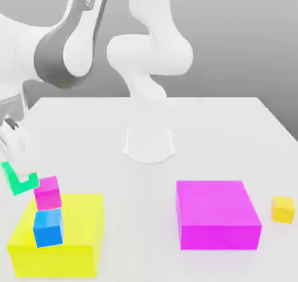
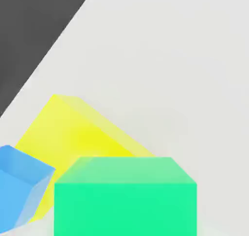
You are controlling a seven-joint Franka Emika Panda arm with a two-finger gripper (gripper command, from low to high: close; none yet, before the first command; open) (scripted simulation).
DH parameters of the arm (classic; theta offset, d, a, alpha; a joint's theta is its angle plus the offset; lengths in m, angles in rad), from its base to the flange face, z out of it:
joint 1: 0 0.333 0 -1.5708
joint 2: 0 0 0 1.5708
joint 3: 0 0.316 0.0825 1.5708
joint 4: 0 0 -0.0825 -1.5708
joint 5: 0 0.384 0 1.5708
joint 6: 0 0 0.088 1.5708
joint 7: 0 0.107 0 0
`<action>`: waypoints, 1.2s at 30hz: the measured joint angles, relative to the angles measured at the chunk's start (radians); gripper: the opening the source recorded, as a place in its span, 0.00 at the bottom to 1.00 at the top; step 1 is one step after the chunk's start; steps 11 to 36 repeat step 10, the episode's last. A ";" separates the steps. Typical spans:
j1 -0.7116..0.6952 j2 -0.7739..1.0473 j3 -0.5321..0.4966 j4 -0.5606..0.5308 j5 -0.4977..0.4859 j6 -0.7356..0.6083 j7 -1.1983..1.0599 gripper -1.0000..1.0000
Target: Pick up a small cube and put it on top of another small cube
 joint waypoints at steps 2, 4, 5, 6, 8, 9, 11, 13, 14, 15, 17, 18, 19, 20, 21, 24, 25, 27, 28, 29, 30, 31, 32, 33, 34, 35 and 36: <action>-0.005 -0.070 0.019 -0.036 -0.050 -0.030 0.012 0.00; -0.004 -0.053 0.023 -0.063 -0.060 0.015 0.009 0.00; -0.003 -0.028 0.021 -0.075 -0.056 0.052 0.004 0.00; 0.000 0.001 0.019 -0.087 -0.049 0.091 -0.002 0.00; 0.001 0.028 0.018 -0.096 -0.042 0.128 -0.008 1.00; 0.001 0.028 0.018 -0.096 -0.042 0.128 -0.008 1.00; 0.001 0.028 0.018 -0.096 -0.042 0.128 -0.008 1.00; 0.001 0.028 0.018 -0.096 -0.042 0.128 -0.008 1.00; 0.001 0.028 0.018 -0.096 -0.042 0.128 -0.008 1.00; 0.001 0.028 0.018 -0.096 -0.042 0.128 -0.008 1.00; 0.001 0.028 0.018 -0.096 -0.042 0.128 -0.008 1.00; 0.001 0.028 0.018 -0.096 -0.042 0.128 -0.008 1.00; 0.001 0.028 0.018 -0.096 -0.042 0.128 -0.008 1.00; 0.001 0.028 0.018 -0.096 -0.042 0.128 -0.008 1.00; 0.001 0.028 0.018 -0.096 -0.042 0.128 -0.008 1.00; 0.001 0.028 0.018 -0.096 -0.042 0.128 -0.008 1.00; 0.001 0.028 0.018 -0.096 -0.042 0.128 -0.008 1.00; 0.001 0.028 0.018 -0.096 -0.042 0.128 -0.008 1.00; 0.001 0.028 0.018 -0.096 -0.042 0.128 -0.008 1.00; 0.001 0.028 0.018 -0.096 -0.042 0.128 -0.008 1.00; 0.001 0.028 0.018 -0.096 -0.042 0.128 -0.008 1.00; 0.001 0.028 0.018 -0.096 -0.042 0.128 -0.008 1.00; 0.001 0.028 0.018 -0.096 -0.042 0.128 -0.008 1.00; 0.001 0.028 0.018 -0.096 -0.042 0.128 -0.008 1.00; 0.001 0.028 0.018 -0.096 -0.042 0.128 -0.008 1.00; 0.001 0.028 0.018 -0.096 -0.042 0.128 -0.008 1.00; 0.001 0.028 0.018 -0.096 -0.042 0.128 -0.008 1.00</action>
